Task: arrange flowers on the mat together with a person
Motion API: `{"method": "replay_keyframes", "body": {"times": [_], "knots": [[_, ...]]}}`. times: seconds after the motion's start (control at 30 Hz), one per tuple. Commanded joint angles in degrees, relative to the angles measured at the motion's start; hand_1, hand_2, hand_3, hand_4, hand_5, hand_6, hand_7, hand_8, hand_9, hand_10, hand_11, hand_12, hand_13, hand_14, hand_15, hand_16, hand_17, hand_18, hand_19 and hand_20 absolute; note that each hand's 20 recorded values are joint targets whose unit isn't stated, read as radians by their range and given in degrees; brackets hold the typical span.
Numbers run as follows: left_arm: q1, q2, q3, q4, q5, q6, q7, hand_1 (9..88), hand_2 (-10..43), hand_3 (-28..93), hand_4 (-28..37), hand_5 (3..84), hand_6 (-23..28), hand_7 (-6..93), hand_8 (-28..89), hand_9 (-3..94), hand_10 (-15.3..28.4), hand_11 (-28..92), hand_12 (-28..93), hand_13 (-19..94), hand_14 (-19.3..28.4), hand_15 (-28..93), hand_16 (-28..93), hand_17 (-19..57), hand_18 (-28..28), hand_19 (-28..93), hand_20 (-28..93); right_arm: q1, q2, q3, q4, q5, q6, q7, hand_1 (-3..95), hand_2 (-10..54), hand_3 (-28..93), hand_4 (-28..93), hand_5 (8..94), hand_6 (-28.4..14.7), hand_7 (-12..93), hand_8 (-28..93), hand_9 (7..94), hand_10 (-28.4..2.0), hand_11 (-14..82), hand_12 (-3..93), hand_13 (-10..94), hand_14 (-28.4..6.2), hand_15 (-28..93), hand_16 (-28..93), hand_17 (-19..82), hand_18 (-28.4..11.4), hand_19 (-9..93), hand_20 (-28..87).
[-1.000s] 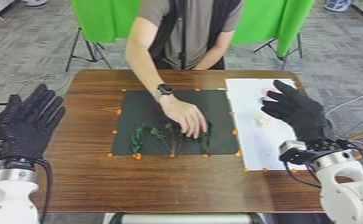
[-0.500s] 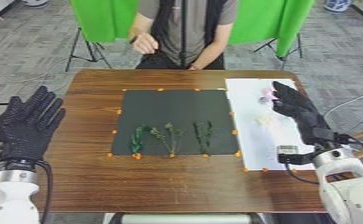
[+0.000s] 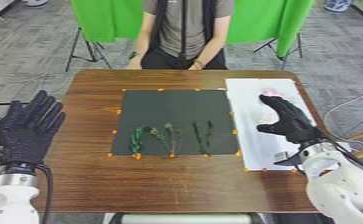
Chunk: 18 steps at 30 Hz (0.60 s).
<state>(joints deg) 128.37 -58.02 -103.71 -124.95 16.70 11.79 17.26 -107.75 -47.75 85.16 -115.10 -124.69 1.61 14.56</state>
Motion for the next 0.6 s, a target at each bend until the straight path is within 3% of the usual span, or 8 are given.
{"method": "replay_keyframes", "body": {"times": [0.03,0.27,0.37,0.43,0.5,0.6], "knots": [[1.4,-0.77,0.27,0.27,0.75,0.02,-0.50,26.6,11.2,68,-28.3,40.8,7.7,10.8,-10,31.3,12.1,15,6,21,11.4,18,-6,-5.7,10.5,24,9,6.4,1.8,-3.3,5.4,-4.7,0.7,3.1,44.7,-9.5,68,-28,25.1,-2.0,17,-11,26.9,-14.4,2.9,16.3,26,-11.0,10,21,14,-13.2,39,13],[1.4,-0.98,0.52,0.30,0.50,0.43,-0.55,26.7,11.3,68,-28.3,40.8,7.7,10.9,-10,31.2,12.1,15,6,21,11.5,18,-6,-5.7,10.5,24,9,10.4,3.8,-7.2,9.2,-5.7,-2.6,5.0,53.8,-9.5,60,-28,28.5,-0.9,20,-13,30.1,-13.8,5.0,15.6,27,-10.7,14,18,16,-12.7,43,13],[1.5,-0.51,0.77,0.41,0.22,0.46,-0.40,26.8,11.3,68,-28.3,40.8,7.6,10.9,-10,31.3,12.1,15,6,21,11.5,18,-6,-5.7,10.6,24,9,12.1,5.3,-8.7,10.4,-5.1,-4.9,4.6,66.2,-9.5,37,-28,32.4,0.8,17,-12,34.3,-11.8,3.6,17.3,31,-9.2,13,23,18,-11.2,41,18],[1.4,-0.39,0.78,0.42,0.11,0.45,-0.42,26.7,11.3,68,-28.3,40.8,7.7,11.0,-10,31.4,12.1,15,6,21,11.5,18,-6,-5.7,10.6,24,9,13.5,6.7,-10.8,11.1,-5.2,-4.4,4.6,72.1,-9.5,20,-22,35.2,2.2,14,-9,38.1,-8.6,4.4,18.9,35,-7.9,10,31,20,-9.5,34,26],[1.3,-0.88,0.66,0.47,0.42,0.40,-0.91,26.7,11.3,68,-28.3,40.9,7.7,11.0,-10,31.4,12.1,15,6,21,11.5,18,-6,-5.7,10.6,24,9,14.6,7.5,-12.4,11.7,-6.6,-4.7,4.0,73.5,-9.5,15,-20,37.0,3.1,13,-9,41.0,-8.0,5.3,19.6,37,-7.2,10,34,21,-8.9,33,30],[1.0,-0.69,1.04,0.65,0.11,0.45,-0.94,26.7,11.4,68,-28.3,40.9,7.7,11.0,-10,31.5,12.1,15,6,21,11.5,18,-6,-5.8,10.6,24,9,16.0,8.0,-14.6,12.1,-6.8,-4.6,5.7,73.8,-9.5,19,-21,41.4,5.0,16,-11,47.2,-6.8,7.1,20.3,38,-6.8,12,37,22,-8.8,32,31]]}}
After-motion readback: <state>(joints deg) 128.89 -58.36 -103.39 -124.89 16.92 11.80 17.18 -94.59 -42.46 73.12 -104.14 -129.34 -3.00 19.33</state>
